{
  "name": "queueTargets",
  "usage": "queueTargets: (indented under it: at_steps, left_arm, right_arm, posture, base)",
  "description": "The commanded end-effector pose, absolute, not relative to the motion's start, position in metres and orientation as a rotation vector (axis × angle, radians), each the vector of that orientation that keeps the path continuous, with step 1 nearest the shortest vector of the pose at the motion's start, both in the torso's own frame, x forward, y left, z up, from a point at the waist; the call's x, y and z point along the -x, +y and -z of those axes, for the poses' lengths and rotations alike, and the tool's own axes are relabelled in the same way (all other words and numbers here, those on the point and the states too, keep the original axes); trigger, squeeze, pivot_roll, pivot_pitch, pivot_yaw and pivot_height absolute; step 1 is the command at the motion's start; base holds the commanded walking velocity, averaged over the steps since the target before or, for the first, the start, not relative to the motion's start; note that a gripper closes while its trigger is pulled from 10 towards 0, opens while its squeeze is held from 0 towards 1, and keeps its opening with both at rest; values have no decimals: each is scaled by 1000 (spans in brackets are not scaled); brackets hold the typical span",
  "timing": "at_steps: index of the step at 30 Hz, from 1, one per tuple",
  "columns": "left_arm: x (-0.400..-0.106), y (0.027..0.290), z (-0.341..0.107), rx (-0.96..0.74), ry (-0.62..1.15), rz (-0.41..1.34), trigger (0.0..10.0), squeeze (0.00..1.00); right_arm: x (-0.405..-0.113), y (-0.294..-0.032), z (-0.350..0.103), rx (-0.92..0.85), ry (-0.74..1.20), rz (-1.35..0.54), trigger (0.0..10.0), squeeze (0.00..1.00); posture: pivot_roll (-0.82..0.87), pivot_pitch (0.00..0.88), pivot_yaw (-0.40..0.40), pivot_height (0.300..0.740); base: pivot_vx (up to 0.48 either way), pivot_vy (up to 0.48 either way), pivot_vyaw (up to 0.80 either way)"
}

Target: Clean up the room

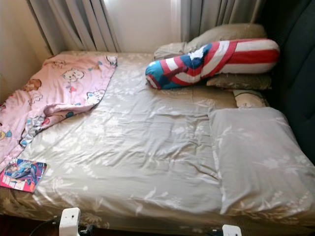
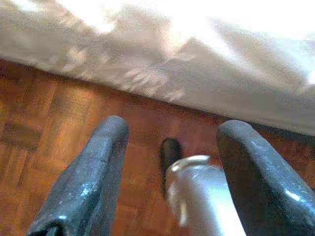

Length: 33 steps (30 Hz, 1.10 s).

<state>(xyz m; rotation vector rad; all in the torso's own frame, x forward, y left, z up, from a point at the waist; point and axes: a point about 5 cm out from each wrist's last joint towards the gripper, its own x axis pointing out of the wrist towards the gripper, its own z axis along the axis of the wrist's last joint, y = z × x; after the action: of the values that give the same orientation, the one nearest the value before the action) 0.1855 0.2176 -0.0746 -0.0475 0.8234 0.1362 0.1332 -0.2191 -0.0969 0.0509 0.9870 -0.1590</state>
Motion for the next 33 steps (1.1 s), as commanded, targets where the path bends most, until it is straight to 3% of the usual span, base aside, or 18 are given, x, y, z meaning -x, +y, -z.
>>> queueTargets:
  at_steps: [1,16,33]
  left_arm:
    - [-175,222,79,44,860,-150,10000,0]
    - [-174,221,80,45,862,-152,10000,0]
    - [-172,221,81,44,869,-148,10000,0]
  right_arm:
    - [-135,-212,98,-67,1004,155,10000,0]
    - [-161,-187,94,-77,984,135,10000,0]
    - [-149,-189,97,-77,997,140,10000,0]
  posture:
    - [-70,86,-4,740]
    - [-67,85,-4,740]
    - [-65,58,1,740]
  base:
    - [0,398,0]
    - [0,397,0]
    - [0,397,0]
